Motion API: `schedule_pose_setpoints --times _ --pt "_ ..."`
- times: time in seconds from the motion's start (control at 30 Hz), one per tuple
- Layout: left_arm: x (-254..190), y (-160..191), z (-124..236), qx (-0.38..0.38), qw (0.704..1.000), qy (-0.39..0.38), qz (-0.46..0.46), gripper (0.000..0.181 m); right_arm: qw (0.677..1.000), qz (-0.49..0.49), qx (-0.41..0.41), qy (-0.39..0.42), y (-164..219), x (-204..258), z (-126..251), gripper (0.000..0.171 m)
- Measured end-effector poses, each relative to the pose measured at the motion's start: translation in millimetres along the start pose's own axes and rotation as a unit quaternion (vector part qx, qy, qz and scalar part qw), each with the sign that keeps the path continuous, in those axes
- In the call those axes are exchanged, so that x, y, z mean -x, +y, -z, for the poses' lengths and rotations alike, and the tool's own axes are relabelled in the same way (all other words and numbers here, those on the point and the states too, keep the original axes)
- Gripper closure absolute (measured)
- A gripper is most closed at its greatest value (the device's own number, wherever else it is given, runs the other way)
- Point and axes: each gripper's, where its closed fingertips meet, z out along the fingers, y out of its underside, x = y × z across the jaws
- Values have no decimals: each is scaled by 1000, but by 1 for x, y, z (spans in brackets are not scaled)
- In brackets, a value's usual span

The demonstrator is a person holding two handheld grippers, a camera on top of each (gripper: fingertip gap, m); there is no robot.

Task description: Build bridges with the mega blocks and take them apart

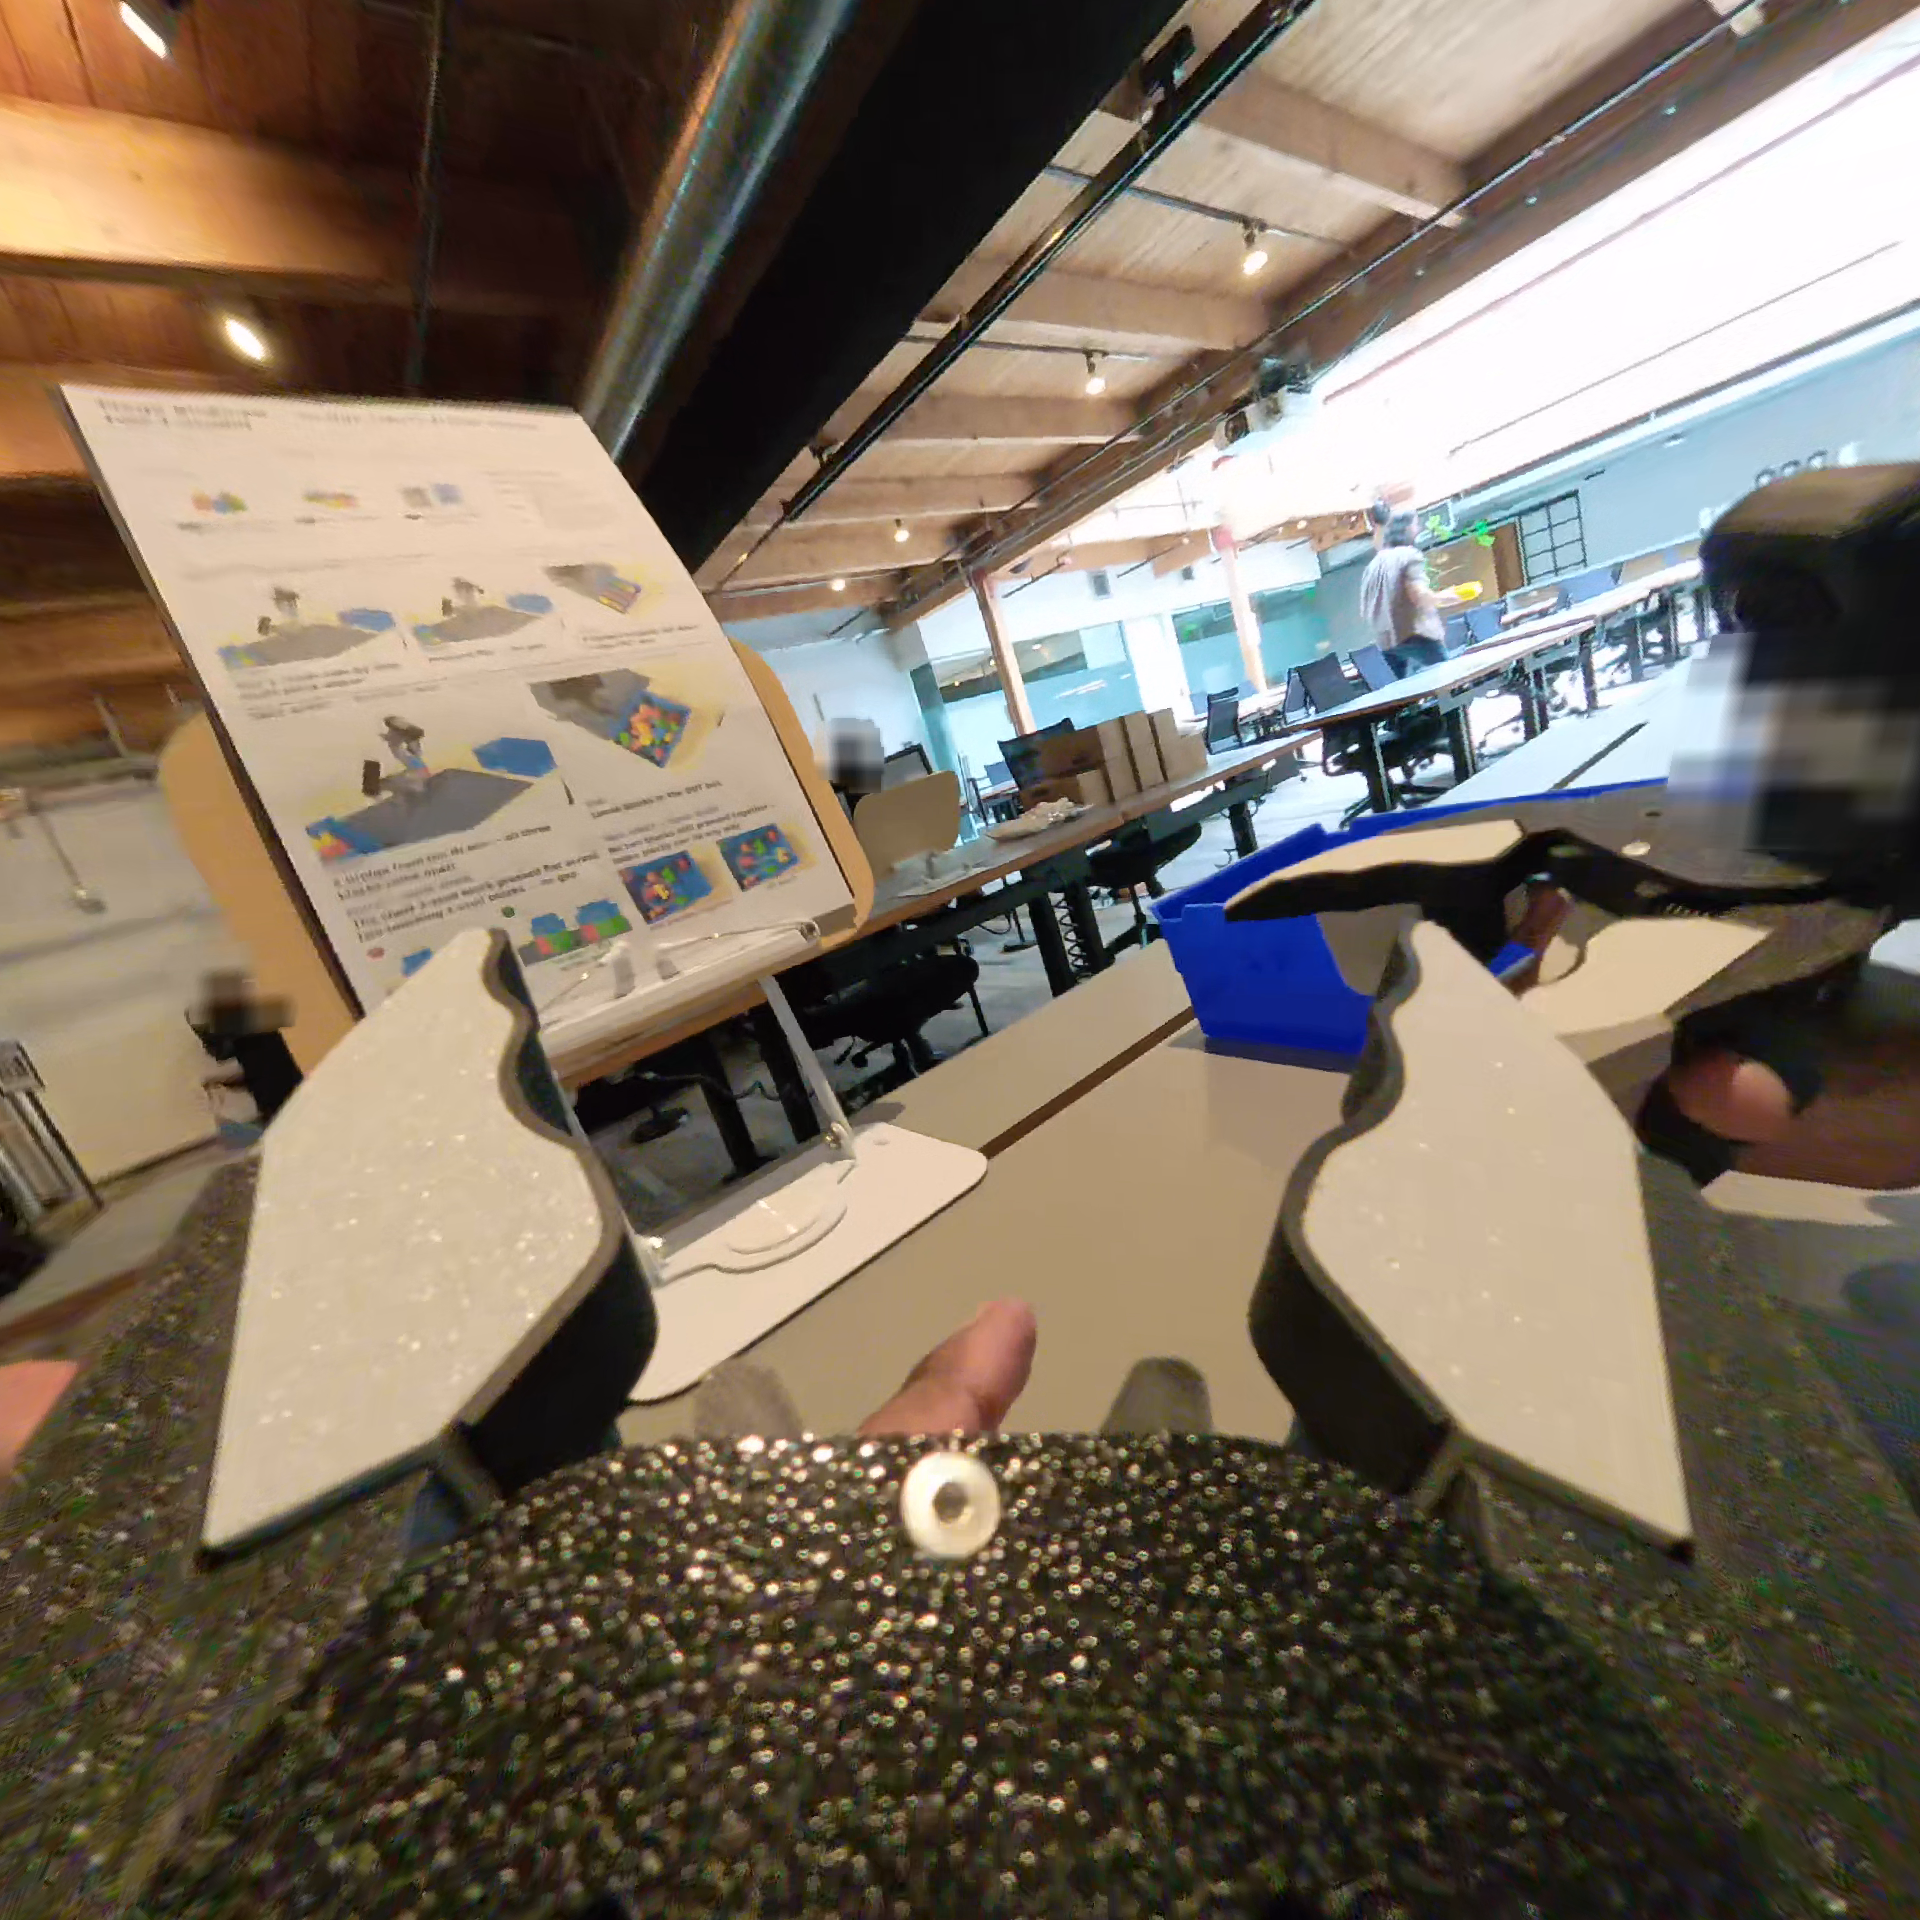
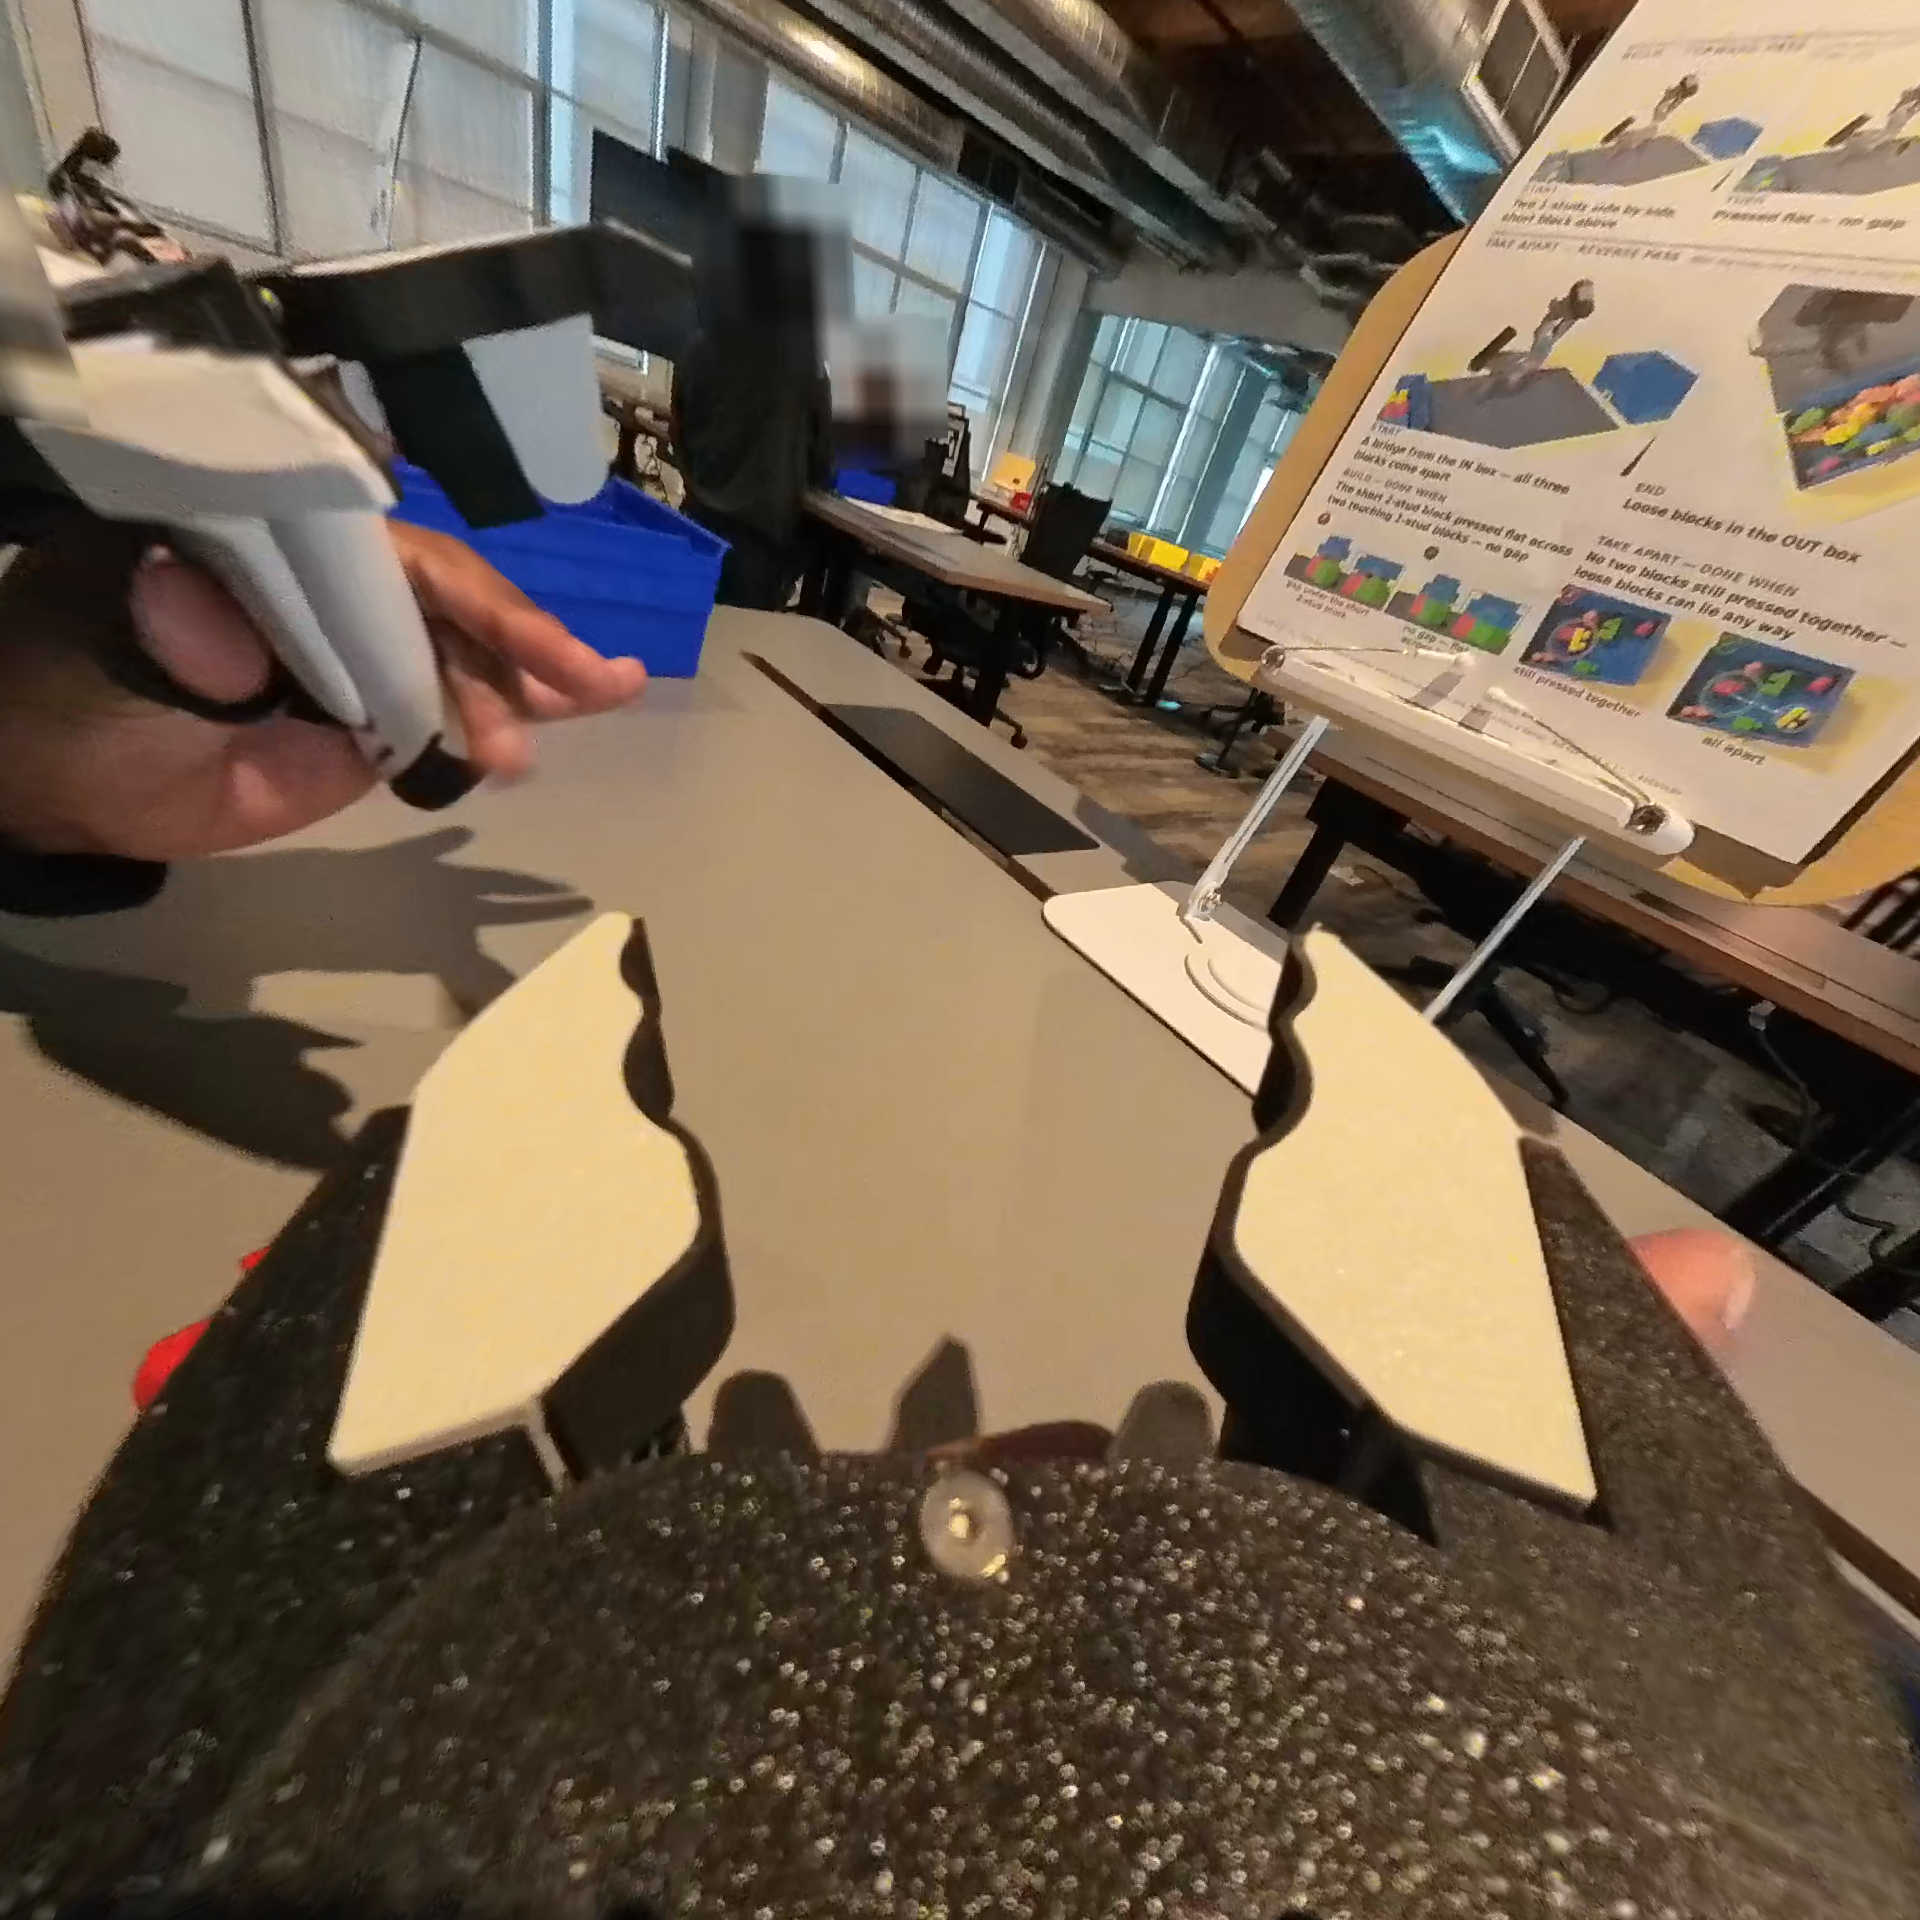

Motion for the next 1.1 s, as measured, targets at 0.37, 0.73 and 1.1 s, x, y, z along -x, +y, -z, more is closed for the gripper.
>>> schedule_pose_setpoints --times 0.37,0.73,1.1 --pt "-19 3 -2 2 999 39 -17 42 1000 4 -26 -15 -12 12 2 73" --pt "-60 16 6 65 977 141 -145 55 992 81 19 -95 1 27 30 87" --pt "-112 47 29 149 939 296 -89 83 985 52 83 -144 24 47 36 79"
